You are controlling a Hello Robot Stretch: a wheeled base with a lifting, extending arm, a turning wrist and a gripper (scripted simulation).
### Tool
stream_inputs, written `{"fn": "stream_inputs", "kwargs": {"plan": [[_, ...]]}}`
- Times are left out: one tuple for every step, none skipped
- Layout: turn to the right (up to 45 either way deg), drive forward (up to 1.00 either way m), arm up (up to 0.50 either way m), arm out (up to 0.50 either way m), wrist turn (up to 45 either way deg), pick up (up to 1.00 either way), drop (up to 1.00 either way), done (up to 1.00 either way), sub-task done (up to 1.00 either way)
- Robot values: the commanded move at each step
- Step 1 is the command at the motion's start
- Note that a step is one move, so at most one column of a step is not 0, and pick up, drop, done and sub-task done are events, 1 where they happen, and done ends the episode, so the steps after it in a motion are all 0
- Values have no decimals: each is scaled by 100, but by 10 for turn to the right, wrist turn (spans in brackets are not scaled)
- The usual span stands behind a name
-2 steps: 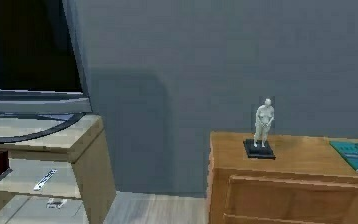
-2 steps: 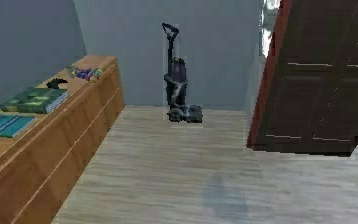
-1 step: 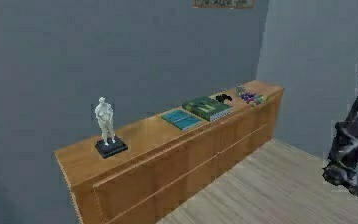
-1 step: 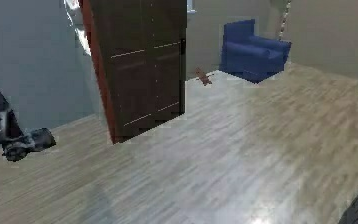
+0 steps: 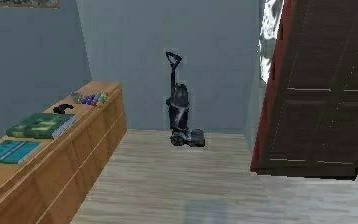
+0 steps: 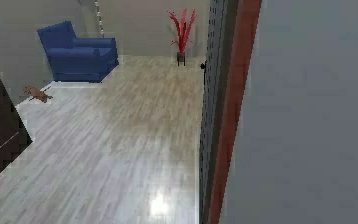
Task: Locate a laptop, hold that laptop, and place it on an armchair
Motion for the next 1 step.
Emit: {"fn": "stream_inputs", "kwargs": {"plan": [[30,0,0,0,0,0,0,0,0]]}}
